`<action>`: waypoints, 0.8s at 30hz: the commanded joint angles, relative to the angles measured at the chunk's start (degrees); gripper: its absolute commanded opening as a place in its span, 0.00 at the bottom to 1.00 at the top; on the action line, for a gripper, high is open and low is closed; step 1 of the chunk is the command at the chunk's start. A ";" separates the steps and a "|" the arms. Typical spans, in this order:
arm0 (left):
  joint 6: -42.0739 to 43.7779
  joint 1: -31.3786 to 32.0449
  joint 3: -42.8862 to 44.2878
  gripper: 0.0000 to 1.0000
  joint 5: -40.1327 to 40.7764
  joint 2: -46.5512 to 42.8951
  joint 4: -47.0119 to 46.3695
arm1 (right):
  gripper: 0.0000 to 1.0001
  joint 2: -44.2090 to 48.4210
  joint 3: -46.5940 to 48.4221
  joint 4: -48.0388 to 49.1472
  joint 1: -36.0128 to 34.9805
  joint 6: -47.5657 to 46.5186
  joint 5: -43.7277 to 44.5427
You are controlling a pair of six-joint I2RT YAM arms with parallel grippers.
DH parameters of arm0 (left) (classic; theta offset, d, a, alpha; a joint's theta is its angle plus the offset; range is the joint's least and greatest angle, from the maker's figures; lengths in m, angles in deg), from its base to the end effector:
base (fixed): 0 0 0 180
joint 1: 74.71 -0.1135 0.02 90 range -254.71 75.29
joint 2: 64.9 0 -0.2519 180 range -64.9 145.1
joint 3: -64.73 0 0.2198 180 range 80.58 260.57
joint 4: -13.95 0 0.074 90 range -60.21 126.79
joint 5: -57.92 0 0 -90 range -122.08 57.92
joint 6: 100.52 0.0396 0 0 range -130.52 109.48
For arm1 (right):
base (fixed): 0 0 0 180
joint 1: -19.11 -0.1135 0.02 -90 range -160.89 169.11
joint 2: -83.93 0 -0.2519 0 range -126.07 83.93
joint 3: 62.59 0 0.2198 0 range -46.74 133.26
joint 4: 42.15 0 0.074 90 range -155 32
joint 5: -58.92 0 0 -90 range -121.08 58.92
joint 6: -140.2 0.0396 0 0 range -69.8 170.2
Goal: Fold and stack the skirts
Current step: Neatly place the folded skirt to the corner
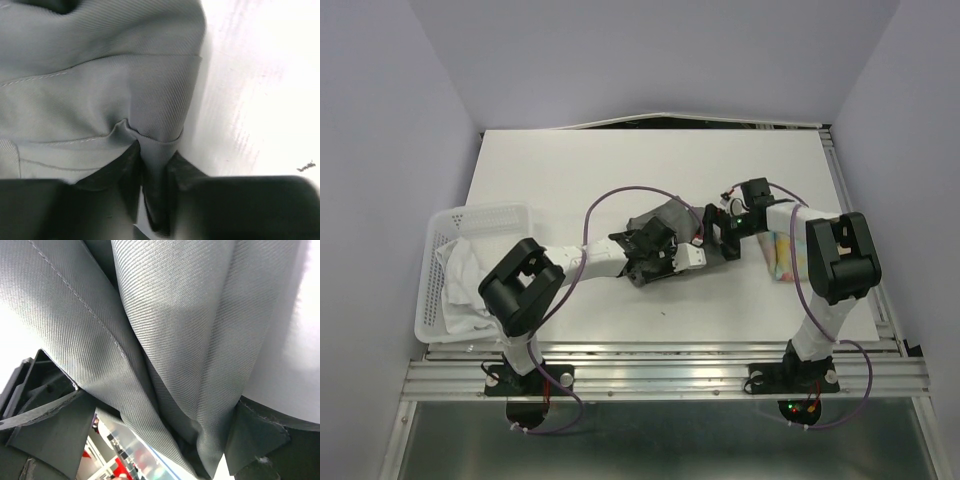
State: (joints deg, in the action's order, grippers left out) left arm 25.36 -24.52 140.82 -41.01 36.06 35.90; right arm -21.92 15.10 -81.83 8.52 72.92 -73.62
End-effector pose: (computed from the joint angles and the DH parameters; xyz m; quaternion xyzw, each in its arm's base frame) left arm 0.2160 -0.2687 0.1859 0.6536 0.6580 -0.1175 0.3550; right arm 0.3111 0.0854 0.1565 0.0273 0.9168 0.3924 0.0695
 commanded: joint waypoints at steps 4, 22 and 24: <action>-0.10 -0.97 1.89 0.44 -6.80 -0.33 4.00 | 1.00 1.08 -2.08 6.61 -0.22 0.92 2.72; -38.83 -12.48 -5.65 0.99 -11.64 -25.20 3.03 | 0.01 2.92 -2.61 12.59 -0.22 2.15 4.66; -47.16 -13.98 -7.68 0.99 -11.90 -25.65 3.12 | 0.01 3.45 -2.61 12.06 -0.22 2.33 6.58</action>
State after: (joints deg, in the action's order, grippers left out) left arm -2.49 -36.87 138.16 -50.76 12.61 37.82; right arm -21.63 12.02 -70.62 8.52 76.55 -71.44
